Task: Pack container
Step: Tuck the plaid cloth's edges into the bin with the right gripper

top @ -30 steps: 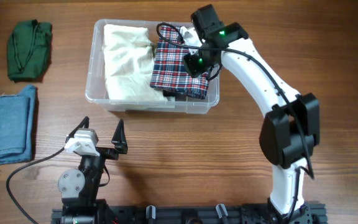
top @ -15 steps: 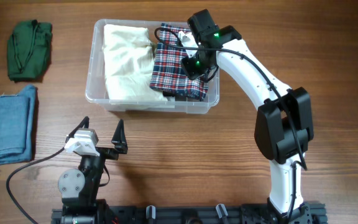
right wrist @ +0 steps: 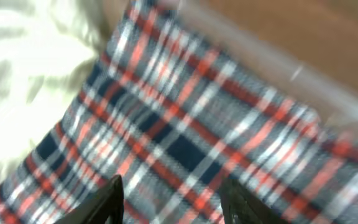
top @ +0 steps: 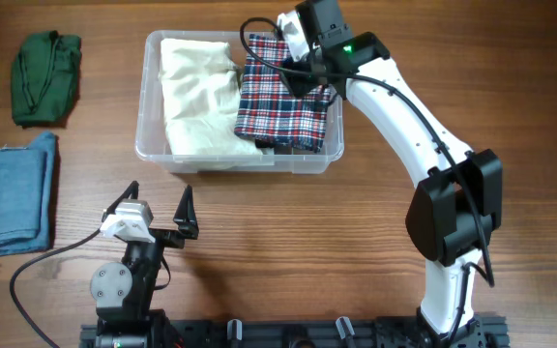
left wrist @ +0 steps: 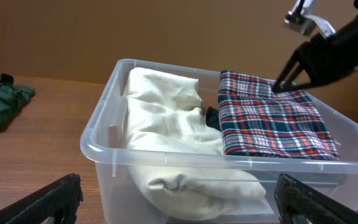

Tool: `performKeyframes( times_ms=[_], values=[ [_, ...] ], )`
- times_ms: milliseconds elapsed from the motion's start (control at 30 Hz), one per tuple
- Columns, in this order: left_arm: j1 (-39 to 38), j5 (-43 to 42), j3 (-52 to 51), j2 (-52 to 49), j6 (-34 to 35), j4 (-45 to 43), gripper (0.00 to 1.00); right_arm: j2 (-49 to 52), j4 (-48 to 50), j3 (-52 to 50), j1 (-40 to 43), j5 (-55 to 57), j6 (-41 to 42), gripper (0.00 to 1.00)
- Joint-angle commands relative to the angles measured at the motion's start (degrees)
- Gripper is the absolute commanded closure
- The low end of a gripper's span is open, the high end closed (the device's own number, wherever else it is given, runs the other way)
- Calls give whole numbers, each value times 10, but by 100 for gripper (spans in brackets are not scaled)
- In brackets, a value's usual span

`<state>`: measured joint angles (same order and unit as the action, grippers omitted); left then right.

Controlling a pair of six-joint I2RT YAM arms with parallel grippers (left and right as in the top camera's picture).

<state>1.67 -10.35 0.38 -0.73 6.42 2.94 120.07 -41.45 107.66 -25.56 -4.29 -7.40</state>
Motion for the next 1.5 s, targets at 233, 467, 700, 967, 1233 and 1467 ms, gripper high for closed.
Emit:
performKeyframes(
  times_ms=[233, 467, 700, 967, 1233, 1467],
  values=[
    [3, 1, 0, 4, 5, 5, 0, 17, 112, 5, 4, 39, -44, 53],
    [3, 1, 0, 4, 5, 5, 0, 68, 117, 5, 4, 39, -39, 90],
    [3, 1, 0, 4, 5, 5, 0, 130, 142, 5, 4, 39, -29, 94],
    [3, 1, 0, 3, 5, 5, 0, 202, 139, 5, 4, 39, -20, 96],
    [3, 1, 0, 3, 5, 5, 0, 205, 136, 11, 4, 34, -14, 96],
    [3, 1, 0, 3, 5, 5, 0, 169, 122, 13, 4, 35, -3, 40]
  ],
)
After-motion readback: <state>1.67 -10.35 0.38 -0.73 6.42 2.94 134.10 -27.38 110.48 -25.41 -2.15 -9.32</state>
